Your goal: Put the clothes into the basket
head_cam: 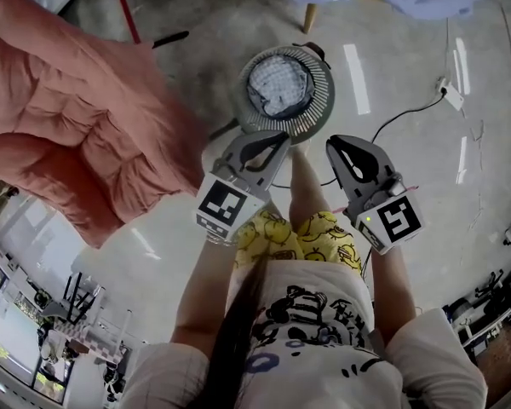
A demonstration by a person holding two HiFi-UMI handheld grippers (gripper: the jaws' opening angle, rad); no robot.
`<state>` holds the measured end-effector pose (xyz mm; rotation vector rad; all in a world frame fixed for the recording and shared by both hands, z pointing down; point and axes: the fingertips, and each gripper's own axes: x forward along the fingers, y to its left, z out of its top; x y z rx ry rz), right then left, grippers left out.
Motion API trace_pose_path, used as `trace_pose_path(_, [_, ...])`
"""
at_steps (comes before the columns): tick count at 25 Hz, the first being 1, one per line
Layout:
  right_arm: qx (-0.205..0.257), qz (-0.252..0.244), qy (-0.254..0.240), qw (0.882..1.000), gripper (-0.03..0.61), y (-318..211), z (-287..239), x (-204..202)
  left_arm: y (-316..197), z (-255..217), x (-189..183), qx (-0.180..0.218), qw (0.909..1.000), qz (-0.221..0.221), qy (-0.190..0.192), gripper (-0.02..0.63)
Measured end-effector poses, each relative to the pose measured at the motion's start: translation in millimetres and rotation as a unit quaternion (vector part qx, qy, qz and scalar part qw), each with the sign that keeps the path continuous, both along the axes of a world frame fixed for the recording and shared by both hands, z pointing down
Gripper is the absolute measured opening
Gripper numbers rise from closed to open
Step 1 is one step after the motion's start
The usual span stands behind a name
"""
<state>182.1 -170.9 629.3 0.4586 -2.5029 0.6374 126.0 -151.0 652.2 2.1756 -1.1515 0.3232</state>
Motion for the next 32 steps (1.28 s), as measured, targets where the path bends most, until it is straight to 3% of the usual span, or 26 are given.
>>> trace_pose_path(4, [0.005, 0.0, -0.008, 1.0, 0.04, 6, -11, -7, 1, -23, -2, 0.012, 0.9996, 0.003, 0.026, 0.016])
trace_pose_path(8, [0.017, 0.002, -0.02, 1.0, 0.04, 13, -36, -17, 10, -51, -7, 0.031, 0.999, 0.023, 0.021, 0.015])
trace_pose_path(22, [0.092, 0.01, -0.05, 0.994, 0.04, 10, -136, -28, 20, -136, -27, 0.082, 0.9958, 0.028, 0.032, 0.015])
trace_pose_path(32, [0.132, 0.015, -0.075, 0.988, 0.04, 3, -194, -32, 11, -190, -30, 0.123, 0.9916, 0.036, 0.011, 0.015])
